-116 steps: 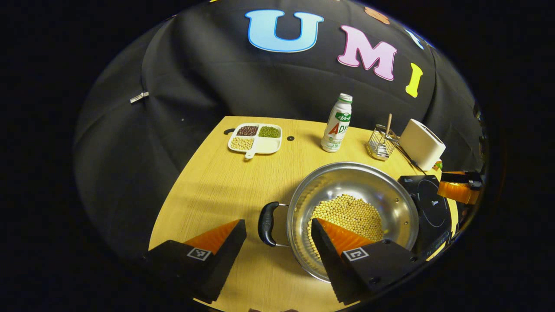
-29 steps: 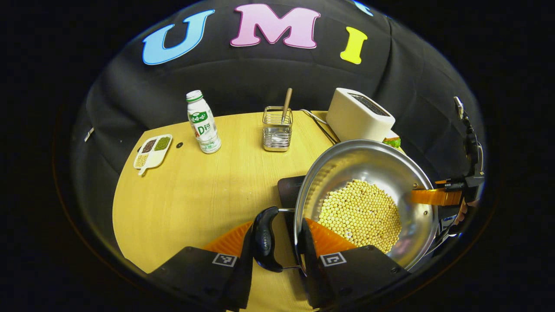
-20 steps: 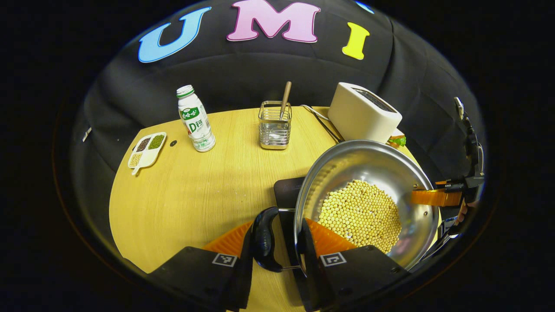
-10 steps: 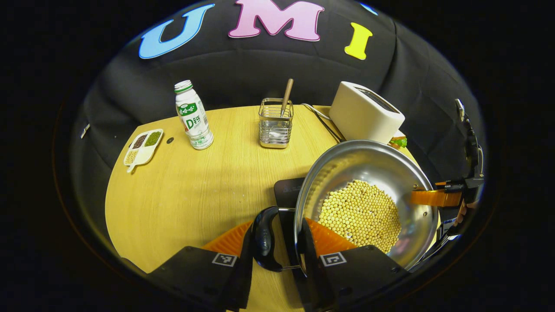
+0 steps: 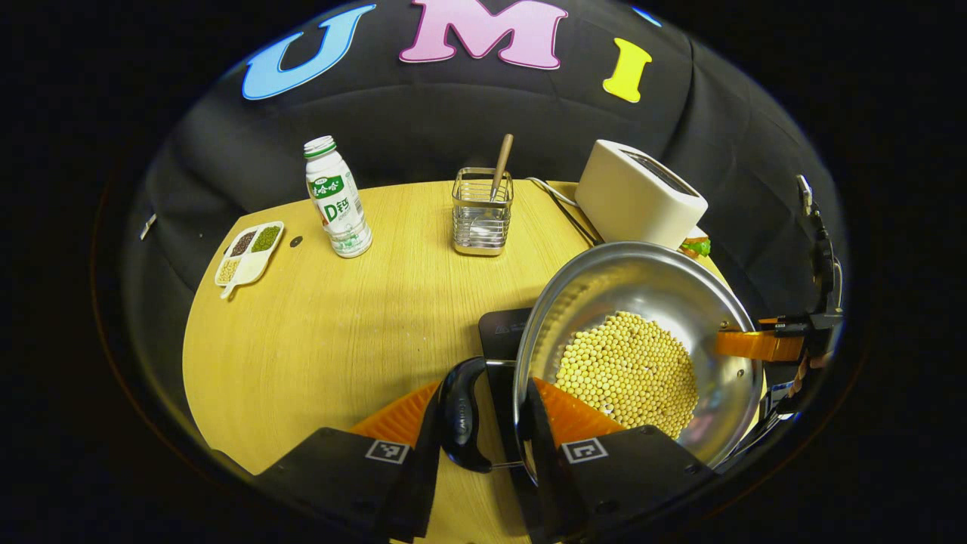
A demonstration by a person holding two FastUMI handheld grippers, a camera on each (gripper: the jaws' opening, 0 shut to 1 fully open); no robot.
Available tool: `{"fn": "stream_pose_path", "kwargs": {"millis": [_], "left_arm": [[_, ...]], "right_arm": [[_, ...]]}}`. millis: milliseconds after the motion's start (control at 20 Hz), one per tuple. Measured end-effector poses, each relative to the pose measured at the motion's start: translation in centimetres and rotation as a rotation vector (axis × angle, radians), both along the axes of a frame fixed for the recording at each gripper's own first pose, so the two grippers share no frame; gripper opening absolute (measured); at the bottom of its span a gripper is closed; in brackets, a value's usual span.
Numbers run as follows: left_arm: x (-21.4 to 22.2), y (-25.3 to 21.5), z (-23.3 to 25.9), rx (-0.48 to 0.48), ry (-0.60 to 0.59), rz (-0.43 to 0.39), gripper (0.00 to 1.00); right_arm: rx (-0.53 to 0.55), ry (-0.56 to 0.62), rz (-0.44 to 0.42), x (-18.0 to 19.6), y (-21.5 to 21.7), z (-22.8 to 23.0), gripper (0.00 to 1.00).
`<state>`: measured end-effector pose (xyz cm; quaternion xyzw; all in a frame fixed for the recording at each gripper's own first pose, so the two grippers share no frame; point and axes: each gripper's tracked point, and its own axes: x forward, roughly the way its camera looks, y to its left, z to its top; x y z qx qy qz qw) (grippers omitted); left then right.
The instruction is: First push the handle of the pot to place it horizontally, then grasp the pot with both hands and set it on the induction cooktop.
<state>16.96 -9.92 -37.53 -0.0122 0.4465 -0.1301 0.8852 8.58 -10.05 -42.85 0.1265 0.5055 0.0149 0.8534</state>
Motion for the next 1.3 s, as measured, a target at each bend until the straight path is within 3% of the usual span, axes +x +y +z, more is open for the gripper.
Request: {"fn": "stream_pose_path", "kwargs": {"millis": [50, 150, 250, 350, 500, 950, 1300], "left_arm": [[-0.2, -0.1, 0.1, -0.005, 0.005, -0.003, 0.61], [-0.4, -0.4, 0.3, -0.004, 0.008, -0.007, 0.67], [0.1, -0.2, 0.5, 0.022, -0.013, 0.001, 0.87], [0.1, -0.4, 0.9, 0.038, -0.026, -0.003, 0.96], [-0.2, -1.1, 1.1, 0.040, -0.024, -0.018, 0.96], [-1.2, -0.8, 4.3, 0.057, -0.100, 0.000, 0.96], [-2.7, -1.2, 10.9, 0.018, -0.254, 0.006, 0.96]], "right_arm": [[-0.009, -0.003, -0.003, 0.1, -0.1, 0.0, 0.54], [-0.024, -0.017, 0.000, 0.2, -0.2, 0.4, 0.65], [-0.023, -0.031, 0.001, 0.3, -0.1, 0.6, 0.86], [-0.023, -0.043, -0.009, 0.4, -0.1, 0.9, 0.88], [-0.030, -0.040, -0.022, 0.1, -0.5, 1.3, 1.00], [-0.027, -0.123, -0.074, -0.2, -1.2, 4.8, 0.99], [-0.086, -0.351, -0.080, 0.4, -1.7, 12.9, 0.99]]}}
